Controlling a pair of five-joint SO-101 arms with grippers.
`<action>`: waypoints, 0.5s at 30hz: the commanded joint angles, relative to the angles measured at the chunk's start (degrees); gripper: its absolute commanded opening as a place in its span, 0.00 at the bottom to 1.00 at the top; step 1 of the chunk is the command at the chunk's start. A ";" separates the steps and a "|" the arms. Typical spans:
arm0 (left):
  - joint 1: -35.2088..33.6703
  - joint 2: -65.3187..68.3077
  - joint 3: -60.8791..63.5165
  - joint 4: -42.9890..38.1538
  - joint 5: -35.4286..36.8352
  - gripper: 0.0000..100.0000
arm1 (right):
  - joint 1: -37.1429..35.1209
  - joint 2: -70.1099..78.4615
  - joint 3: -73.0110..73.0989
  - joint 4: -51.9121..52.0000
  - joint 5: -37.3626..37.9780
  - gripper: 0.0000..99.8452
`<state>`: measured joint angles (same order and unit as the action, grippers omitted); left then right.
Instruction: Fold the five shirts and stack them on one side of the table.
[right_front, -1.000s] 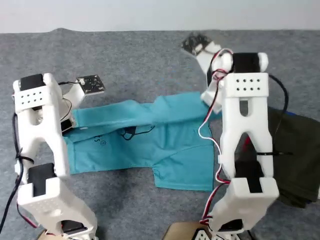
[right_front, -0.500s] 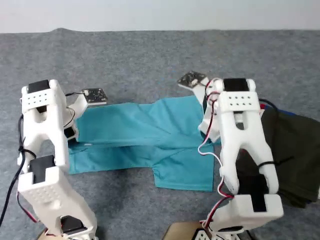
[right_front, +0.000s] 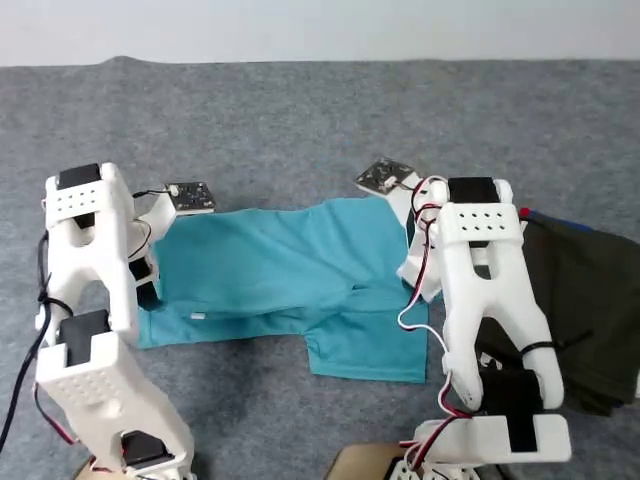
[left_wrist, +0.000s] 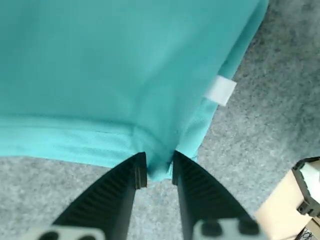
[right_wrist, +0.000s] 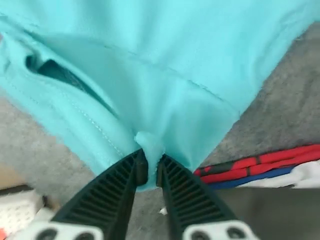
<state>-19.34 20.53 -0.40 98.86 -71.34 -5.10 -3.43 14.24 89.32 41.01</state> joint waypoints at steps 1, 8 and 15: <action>-0.44 -0.26 0.04 1.67 -0.26 0.11 | -1.10 -3.12 -0.70 4.26 -0.53 0.14; -0.53 -0.26 0.04 1.58 -0.26 0.12 | -5.76 -6.55 -3.08 12.97 -0.18 0.14; -0.44 -0.79 -3.38 1.49 2.46 0.08 | -7.87 -10.77 -6.59 4.97 -0.44 0.14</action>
<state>-19.34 20.53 -0.66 98.86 -71.25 -12.66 -11.43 11.16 98.99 41.19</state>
